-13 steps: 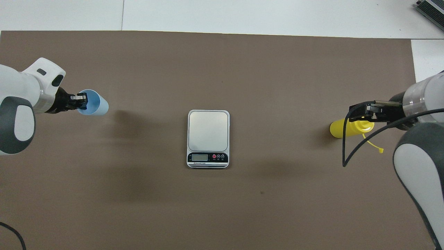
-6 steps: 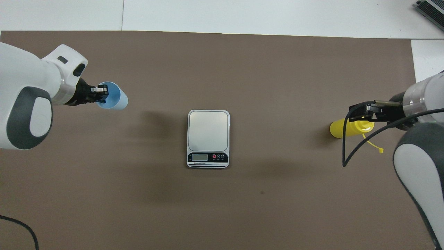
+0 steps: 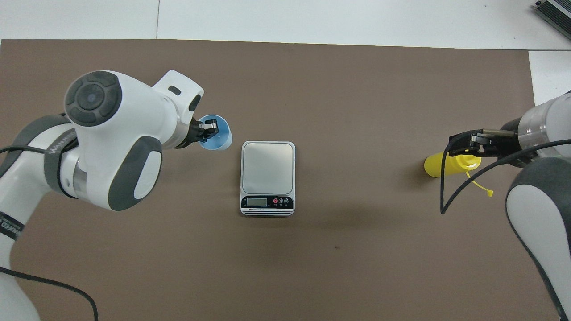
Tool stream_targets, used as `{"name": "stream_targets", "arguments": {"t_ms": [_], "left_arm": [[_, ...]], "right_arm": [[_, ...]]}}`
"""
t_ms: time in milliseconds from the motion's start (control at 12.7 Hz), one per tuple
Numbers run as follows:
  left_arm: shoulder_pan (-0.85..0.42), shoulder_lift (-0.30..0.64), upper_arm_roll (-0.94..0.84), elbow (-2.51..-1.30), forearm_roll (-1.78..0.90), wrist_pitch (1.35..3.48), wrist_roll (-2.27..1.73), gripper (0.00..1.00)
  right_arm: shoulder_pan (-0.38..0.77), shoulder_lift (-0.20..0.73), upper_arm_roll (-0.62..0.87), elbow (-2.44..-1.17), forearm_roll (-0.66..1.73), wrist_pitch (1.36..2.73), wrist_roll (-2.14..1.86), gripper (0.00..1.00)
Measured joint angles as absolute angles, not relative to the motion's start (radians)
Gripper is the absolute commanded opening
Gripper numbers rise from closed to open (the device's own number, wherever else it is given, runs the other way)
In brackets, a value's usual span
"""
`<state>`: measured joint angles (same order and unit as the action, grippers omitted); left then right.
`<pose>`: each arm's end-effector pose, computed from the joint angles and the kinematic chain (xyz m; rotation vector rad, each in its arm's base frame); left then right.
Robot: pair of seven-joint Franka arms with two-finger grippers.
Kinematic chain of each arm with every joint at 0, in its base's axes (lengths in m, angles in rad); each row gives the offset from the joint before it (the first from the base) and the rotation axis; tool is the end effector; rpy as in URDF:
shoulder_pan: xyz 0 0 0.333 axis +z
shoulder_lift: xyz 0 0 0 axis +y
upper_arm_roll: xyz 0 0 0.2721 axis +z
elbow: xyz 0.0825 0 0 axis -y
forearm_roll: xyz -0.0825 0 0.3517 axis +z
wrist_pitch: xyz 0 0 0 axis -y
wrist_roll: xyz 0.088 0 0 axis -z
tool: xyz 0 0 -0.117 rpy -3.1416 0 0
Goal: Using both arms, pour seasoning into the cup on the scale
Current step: 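Carry the blue cup with the left gripper onto the scale and release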
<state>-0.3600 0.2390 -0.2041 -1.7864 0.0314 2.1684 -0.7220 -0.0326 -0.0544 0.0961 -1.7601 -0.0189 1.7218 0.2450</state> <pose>0.5115 -0.3142 0.3970 3.0236 0.2293 0.1616 0.5161 0.0318 0.5280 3.1078 -0.2787 0.0302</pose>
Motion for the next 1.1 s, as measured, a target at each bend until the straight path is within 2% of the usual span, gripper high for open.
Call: {"name": "stream_targets", "arguments": {"t_ms": [394,1104], "left_arm": [[-0.442,0.311,-0.203,-1.786,0.070,2.206,-0.787,0.00],[-0.442,0.318,-0.193,-1.798,0.073,2.208,-0.789,0.00]], "right_arm": [[-0.033,-0.054,0.096,-1.760,-0.019,1.722,0.245,1.00],[-0.033,-0.054,0.096,-1.760,-0.019,1.722,0.245,1.00]]}}
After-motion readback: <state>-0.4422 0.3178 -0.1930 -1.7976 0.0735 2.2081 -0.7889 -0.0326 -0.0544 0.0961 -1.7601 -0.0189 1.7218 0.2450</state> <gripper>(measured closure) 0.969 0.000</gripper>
